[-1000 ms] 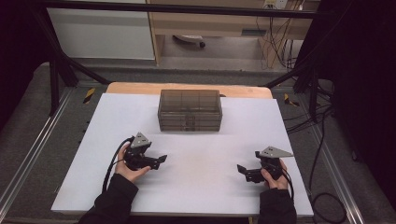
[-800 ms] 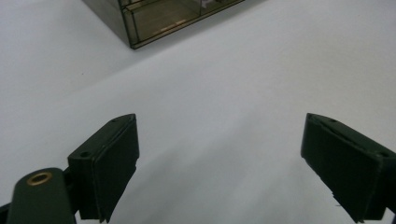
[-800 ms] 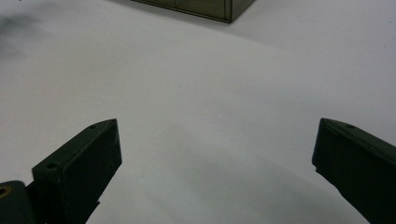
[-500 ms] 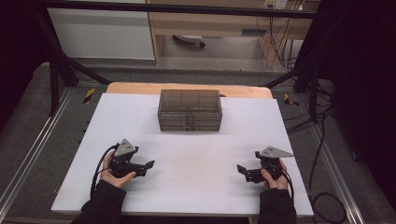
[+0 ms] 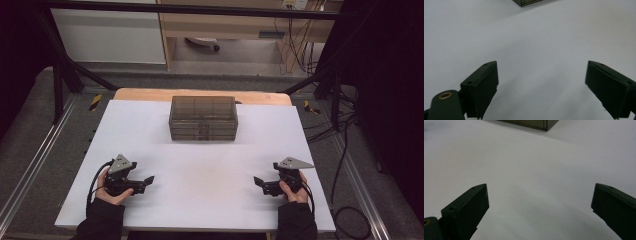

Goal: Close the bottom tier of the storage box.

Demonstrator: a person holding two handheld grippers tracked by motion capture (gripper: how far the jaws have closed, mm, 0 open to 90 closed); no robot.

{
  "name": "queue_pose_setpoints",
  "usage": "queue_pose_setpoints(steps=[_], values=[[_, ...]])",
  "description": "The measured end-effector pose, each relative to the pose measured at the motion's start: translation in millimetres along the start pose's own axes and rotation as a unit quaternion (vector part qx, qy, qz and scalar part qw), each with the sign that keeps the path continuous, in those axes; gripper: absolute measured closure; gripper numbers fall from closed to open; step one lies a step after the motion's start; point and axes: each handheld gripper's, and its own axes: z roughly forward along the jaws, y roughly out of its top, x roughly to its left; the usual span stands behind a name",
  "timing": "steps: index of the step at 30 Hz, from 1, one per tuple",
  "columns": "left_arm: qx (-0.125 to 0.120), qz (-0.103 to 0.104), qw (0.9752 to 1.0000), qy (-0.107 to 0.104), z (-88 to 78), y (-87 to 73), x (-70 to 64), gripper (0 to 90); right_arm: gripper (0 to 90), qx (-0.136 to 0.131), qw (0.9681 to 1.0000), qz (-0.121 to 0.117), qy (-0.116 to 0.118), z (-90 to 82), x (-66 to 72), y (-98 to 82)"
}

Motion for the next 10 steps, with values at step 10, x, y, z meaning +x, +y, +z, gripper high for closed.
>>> queue_pose_setpoints(steps=[10], values=[[0.001, 0.0, 1.0, 0.006, -1.0, -2.3, 0.1, 10.9, 1.8, 0.003, 1.0, 0.0, -0.001, 1.3, 0.2, -0.2]])
